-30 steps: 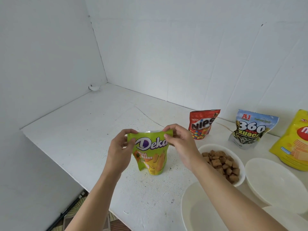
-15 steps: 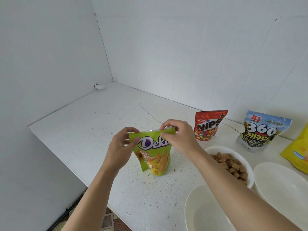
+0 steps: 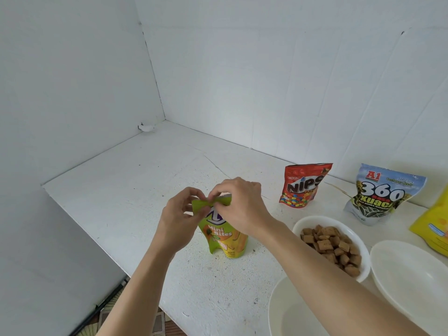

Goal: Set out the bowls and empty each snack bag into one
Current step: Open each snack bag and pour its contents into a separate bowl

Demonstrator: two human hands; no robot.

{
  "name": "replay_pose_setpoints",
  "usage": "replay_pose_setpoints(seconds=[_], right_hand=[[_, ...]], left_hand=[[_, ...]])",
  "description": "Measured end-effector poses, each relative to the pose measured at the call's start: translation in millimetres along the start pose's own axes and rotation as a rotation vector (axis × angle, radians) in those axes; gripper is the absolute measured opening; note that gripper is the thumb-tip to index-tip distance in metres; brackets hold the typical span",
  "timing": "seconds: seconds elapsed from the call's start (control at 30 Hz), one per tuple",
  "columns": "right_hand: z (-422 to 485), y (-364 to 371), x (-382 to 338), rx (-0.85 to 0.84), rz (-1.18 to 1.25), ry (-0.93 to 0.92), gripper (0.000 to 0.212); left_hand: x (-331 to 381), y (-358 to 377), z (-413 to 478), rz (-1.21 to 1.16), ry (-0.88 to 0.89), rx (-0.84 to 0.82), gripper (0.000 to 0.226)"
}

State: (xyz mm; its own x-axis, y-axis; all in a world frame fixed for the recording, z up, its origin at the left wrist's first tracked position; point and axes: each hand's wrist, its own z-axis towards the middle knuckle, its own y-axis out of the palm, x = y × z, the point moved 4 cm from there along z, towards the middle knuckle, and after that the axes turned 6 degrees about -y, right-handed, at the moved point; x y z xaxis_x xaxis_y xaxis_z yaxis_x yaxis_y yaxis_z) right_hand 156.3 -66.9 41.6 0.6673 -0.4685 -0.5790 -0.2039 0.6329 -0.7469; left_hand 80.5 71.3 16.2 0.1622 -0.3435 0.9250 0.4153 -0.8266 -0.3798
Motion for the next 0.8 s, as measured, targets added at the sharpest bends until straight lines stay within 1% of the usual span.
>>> replay_pose_setpoints(seconds=[0.07, 0.17, 0.27, 0.4, 0.57, 0.67, 0.8], right_hand=[[-1, 0, 0, 0.021, 0.049, 0.012, 0.013], [-3, -5, 1, 0.041, 0.111, 0.025, 0.019], [-5, -7, -1, 0.034, 0.122, 0.023, 0.022], [-6, -5, -4, 0.015, 0.038, 0.002, 0.015], [-4, -1, -1, -0.006, -0.050, -0.019, 0.011], [-6, 1, 3, -0.017, -0.140, -0.027, 0.005], [-11, -2, 5, -0.004, -0.241, -0.063, 0.009]], left_hand=[[1, -1, 0, 0.014, 0.021, 0.001, 0.018], [3, -1, 0, 0.077, 0.059, 0.004, 0.020], [2, -1, -1, 0.112, 0.092, 0.011, 0.022], [1, -2, -2, 0.082, 0.085, 0.019, 0.019], [1, -4, -1, 0.008, 0.048, -0.001, 0.016], [1, -4, -1, 0.023, 0.055, -0.009, 0.012], [3, -3, -2, 0.079, 0.100, 0.026, 0.013]])
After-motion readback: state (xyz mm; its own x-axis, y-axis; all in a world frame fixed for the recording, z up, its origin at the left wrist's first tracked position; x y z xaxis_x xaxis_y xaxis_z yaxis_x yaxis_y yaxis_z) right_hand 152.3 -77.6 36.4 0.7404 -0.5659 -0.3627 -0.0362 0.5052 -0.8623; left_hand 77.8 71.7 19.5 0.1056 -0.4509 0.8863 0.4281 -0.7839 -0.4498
